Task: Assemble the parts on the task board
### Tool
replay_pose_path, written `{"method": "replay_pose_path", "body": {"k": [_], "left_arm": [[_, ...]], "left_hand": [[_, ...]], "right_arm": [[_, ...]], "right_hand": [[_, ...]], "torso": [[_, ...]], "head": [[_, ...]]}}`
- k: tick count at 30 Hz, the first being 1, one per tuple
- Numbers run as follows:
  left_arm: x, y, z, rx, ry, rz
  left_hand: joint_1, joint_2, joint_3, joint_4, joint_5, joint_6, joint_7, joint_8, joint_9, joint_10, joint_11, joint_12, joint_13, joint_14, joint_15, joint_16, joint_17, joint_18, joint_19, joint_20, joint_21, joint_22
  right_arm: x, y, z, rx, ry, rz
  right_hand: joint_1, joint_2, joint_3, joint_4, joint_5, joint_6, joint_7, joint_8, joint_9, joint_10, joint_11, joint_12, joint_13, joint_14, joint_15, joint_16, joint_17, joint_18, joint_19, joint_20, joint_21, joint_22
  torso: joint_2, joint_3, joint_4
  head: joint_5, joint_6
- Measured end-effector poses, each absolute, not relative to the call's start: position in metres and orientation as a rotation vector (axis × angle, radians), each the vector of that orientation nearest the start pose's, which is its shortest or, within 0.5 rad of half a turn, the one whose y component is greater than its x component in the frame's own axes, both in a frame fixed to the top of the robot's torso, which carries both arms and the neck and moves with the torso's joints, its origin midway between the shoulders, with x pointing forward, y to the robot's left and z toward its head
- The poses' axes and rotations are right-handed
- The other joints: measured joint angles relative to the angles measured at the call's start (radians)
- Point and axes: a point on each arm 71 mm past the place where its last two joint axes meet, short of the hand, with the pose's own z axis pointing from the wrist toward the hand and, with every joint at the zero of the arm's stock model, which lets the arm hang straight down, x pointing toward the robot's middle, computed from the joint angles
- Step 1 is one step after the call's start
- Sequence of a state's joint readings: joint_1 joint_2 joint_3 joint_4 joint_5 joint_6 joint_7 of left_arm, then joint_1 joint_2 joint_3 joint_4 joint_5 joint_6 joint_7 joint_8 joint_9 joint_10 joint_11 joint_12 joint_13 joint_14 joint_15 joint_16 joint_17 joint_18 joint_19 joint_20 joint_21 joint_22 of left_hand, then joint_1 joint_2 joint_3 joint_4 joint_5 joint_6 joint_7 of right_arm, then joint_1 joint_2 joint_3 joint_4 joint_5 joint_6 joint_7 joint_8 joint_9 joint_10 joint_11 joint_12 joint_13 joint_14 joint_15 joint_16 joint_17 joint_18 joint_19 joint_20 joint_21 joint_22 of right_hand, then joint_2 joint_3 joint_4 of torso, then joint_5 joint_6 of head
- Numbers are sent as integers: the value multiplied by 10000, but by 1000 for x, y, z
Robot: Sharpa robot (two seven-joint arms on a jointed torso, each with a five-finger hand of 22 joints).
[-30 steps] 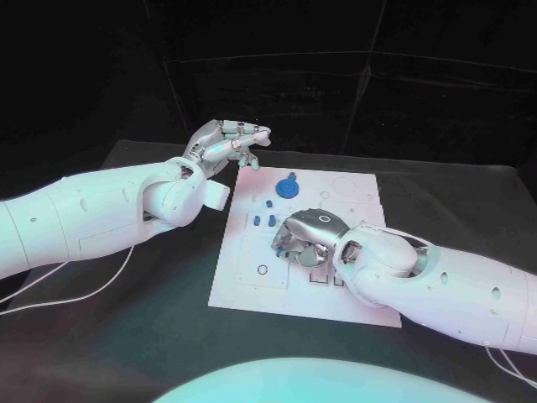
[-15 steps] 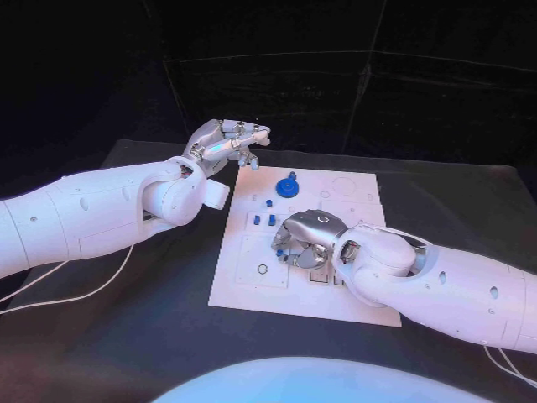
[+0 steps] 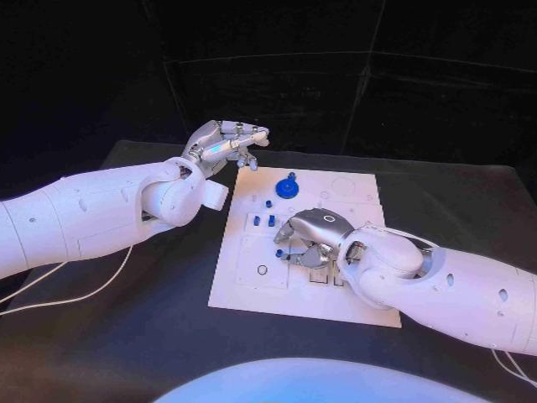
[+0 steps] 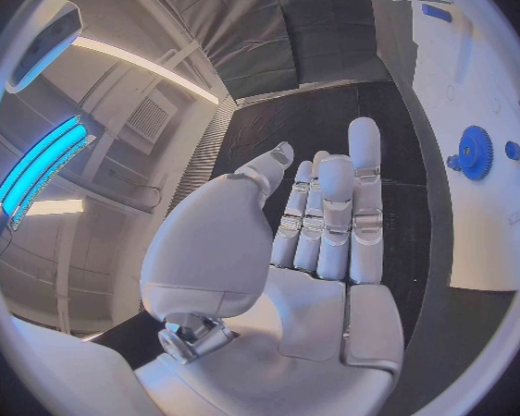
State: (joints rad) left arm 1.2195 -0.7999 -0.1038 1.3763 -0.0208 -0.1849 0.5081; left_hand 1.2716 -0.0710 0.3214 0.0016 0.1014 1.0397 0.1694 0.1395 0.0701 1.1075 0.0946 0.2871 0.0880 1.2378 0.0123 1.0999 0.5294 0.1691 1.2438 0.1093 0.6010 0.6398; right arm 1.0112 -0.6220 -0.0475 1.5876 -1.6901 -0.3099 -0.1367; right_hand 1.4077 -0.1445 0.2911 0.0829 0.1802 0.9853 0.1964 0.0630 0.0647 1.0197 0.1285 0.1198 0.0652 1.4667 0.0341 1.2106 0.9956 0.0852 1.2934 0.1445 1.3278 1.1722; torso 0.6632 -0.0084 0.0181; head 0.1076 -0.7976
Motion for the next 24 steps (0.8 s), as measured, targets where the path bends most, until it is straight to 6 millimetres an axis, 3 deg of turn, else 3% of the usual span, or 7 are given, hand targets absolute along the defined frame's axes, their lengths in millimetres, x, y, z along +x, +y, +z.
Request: {"method": "replay_pose_path", "body": {"k": [8,11,13,15,17,19,24], "left_arm": [[510,230,-192,-10159,13849,-15904],[510,231,-192,-10166,13855,-15890],[510,231,-193,-10172,13866,-15880],[510,231,-193,-10178,13881,-15875],[510,231,-194,-10182,13898,-15878],[510,230,-194,-10184,13910,-15881],[510,230,-196,-10206,13941,-15864]], "left_hand": [[0,0,1,0,0,0,0,0,0,0,0,0,-1,-15,-15,0,-3,0,0,0,0,0],[0,0,1,-1,0,0,0,0,0,0,0,0,-1,-15,-15,0,-2,0,0,0,0,0],[0,0,1,-1,0,0,0,0,0,0,0,0,-1,-15,-15,0,-2,0,0,0,0,0],[0,0,2,-1,0,0,0,0,0,0,0,0,0,-15,-14,0,-2,0,0,0,0,0],[0,0,1,-1,0,0,0,0,0,0,0,0,-1,-15,-14,0,-2,0,0,0,0,1],[0,0,1,-1,0,0,0,0,0,1,0,0,-1,-15,-14,0,-2,-1,0,0,0,1],[0,0,2,-1,0,0,0,0,0,0,0,0,-1,-14,-14,0,-2,0,0,0,0,1]], "right_arm": [[405,-104,-239,-3506,16681,8594],[412,-119,-227,-3184,16576,8270],[419,-129,-219,-3005,16534,7965],[424,-136,-215,-2882,16552,7694],[428,-143,-213,-2771,16637,7386],[432,-150,-213,-2701,16746,7104],[439,-164,-216,-2635,17085,6454]], "right_hand": [[0,0,-106,-6,91,0,0,0,25,1,1,164,12,0,0,-60,-136,-1,-36,-35,-66,-59],[-42,42,-364,4,34,-124,-124,0,25,-112,-70,224,11,-76,-11,-346,-489,12,-315,-43,-319,-405],[-42,42,-588,-26,-173,-333,-207,0,19,-400,-105,225,9,-162,-56,-562,-777,163,-484,-94,-519,-681],[-42,42,-934,-48,-345,-584,-297,0,18,-762,-98,224,9,-163,-57,-730,-998,163,-570,-108,-717,-936],[-13,71,-1189,-77,-346,-640,-353,0,18,-1061,-50,224,10,-163,-57,-811,-1116,163,-683,-81,-866,-1126],[105,188,-1437,-112,-346,-685,-398,0,18,-1402,-33,224,9,-198,-22,-939,-1286,319,-831,-70,-1068,-1397],[251,334,-1754,-124,-346,-726,-439,0,18,-1571,-36,331,9,-198,-22,-985,-1418,318,-856,-73,-1162,-1546]], "torso": [[-13,-6,-21],[-17,-6,-38],[-18,-6,-45],[-17,-6,-44],[-16,-6,-40],[-14,-6,-33],[-7,-11,-14]], "head": [[-79,81],[-140,136],[-179,168],[-248,212],[-296,246],[-333,265],[-396,292]]}}
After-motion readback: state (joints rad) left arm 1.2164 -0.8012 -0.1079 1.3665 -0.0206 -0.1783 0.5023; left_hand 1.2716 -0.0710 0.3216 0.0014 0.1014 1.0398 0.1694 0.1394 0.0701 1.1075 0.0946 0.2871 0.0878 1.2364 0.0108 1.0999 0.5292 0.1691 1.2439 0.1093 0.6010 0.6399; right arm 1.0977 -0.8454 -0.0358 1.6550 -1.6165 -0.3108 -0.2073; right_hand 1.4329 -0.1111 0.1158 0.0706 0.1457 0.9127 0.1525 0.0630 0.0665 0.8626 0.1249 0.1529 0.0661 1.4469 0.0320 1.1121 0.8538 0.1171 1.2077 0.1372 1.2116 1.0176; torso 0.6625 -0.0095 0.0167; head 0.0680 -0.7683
